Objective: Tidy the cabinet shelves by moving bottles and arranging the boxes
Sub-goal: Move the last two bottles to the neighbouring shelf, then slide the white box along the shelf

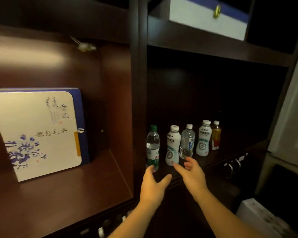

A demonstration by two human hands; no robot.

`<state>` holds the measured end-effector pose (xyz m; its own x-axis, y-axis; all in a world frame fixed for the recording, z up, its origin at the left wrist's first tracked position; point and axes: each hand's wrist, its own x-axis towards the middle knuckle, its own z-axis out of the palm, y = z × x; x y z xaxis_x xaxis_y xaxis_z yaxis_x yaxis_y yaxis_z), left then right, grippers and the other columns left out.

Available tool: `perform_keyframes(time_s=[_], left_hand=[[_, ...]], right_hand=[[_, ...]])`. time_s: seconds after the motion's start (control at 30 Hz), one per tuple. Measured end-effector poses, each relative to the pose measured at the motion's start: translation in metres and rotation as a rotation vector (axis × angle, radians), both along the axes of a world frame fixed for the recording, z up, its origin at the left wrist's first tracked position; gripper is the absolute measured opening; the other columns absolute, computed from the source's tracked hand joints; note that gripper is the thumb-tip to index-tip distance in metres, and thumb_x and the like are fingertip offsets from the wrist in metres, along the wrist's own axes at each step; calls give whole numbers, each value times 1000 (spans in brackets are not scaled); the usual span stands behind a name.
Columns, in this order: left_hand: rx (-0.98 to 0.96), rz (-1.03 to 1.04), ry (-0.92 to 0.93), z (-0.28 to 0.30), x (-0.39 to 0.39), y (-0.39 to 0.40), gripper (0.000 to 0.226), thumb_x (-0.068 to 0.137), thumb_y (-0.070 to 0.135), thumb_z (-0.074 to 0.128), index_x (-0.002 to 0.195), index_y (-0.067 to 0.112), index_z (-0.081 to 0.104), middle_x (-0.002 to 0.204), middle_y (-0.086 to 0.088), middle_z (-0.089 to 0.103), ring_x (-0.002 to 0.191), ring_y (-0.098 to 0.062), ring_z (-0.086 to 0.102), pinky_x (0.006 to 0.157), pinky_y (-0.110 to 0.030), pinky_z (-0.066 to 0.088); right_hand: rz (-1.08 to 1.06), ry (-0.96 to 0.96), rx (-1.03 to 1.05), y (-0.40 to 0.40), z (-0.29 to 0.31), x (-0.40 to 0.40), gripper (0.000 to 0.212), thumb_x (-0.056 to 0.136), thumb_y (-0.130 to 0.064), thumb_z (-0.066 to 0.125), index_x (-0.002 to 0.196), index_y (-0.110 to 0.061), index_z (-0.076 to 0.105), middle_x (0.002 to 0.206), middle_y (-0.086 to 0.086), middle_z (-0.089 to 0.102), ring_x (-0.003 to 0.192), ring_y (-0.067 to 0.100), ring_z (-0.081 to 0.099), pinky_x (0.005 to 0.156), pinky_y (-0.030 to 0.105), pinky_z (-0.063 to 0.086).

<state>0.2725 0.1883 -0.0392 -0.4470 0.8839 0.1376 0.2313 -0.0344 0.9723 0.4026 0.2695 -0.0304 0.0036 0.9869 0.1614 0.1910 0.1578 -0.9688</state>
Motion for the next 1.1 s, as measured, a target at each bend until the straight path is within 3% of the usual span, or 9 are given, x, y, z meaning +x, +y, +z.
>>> perform_keyframes(time_s=[0.13,0.23,0.5,0.83,0.97,1.1], left_hand=[[46,-33,5,16,-27,-77,79,75,46,73,140,22,36,141,1,45,127,-14,43,99,-28,39],[69,18,12,26,-69,-126,76,75,45,73,139,21,38,138,-1,48,123,-14,46,96,-28,39],[108,338,17,46,-221,-214,69,75,40,76,132,16,45,127,-5,56,111,-15,53,95,-37,44],[59,625,73,34,-399,-224,78,76,43,74,139,16,38,136,-7,50,110,-14,48,98,-37,43],[48,660,68,21,-451,-183,84,73,45,76,141,17,36,140,-8,47,113,-14,47,94,-32,40],[-32,638,58,1,-491,-135,103,64,54,78,147,19,27,151,-6,36,133,-22,39,102,-36,35]], right_hand=[[-17,31,6,-74,13,-19,68,76,-38,77,136,-20,49,114,-2,58,103,15,57,88,32,46],[32,50,18,-116,19,-51,69,77,-39,76,137,-20,48,120,0,60,102,14,56,85,30,44],[215,36,40,-161,30,-175,65,77,-42,76,134,-20,52,114,-5,59,101,14,58,78,28,43],[341,17,34,-95,9,-333,69,77,-38,77,137,-18,49,128,5,60,101,14,55,79,30,45],[369,11,15,-43,-8,-385,74,77,-34,78,140,-18,44,136,9,55,116,22,55,83,30,42],[402,-27,-32,10,-18,-424,88,74,-29,82,147,-19,34,147,10,43,131,28,45,90,34,38]])
